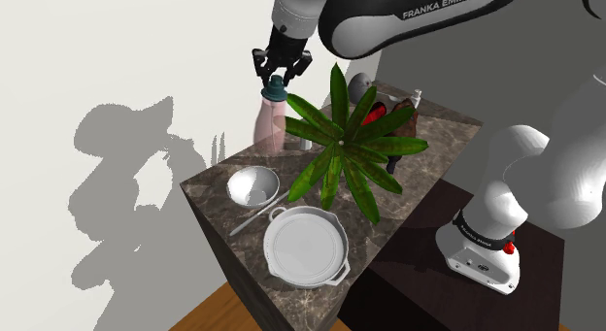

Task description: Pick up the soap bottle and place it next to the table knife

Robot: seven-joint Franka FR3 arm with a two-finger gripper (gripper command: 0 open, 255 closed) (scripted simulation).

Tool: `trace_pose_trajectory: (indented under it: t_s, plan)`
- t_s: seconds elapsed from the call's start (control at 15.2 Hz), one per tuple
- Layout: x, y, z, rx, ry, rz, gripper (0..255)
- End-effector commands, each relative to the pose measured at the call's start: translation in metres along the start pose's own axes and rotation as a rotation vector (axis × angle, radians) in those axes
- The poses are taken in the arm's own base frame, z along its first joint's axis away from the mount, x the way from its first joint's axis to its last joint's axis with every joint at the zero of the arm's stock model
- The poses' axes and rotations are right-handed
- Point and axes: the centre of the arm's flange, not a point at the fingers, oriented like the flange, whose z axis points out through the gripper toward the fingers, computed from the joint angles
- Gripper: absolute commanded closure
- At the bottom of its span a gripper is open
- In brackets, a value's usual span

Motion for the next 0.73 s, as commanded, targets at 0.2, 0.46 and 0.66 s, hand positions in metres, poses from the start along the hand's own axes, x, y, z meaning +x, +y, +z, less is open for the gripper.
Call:
trace_pose_trajectory:
  t_s: [0.2,0.46,0.66]
  plan:
    - [-0.012,0.003,0.023,0.001,0.001,0.0,255]
    - [-0.021,0.006,0.042,0.001,0.001,0.0,255]
    - [-0.028,0.008,0.056,0.001,0.001,0.0,255]
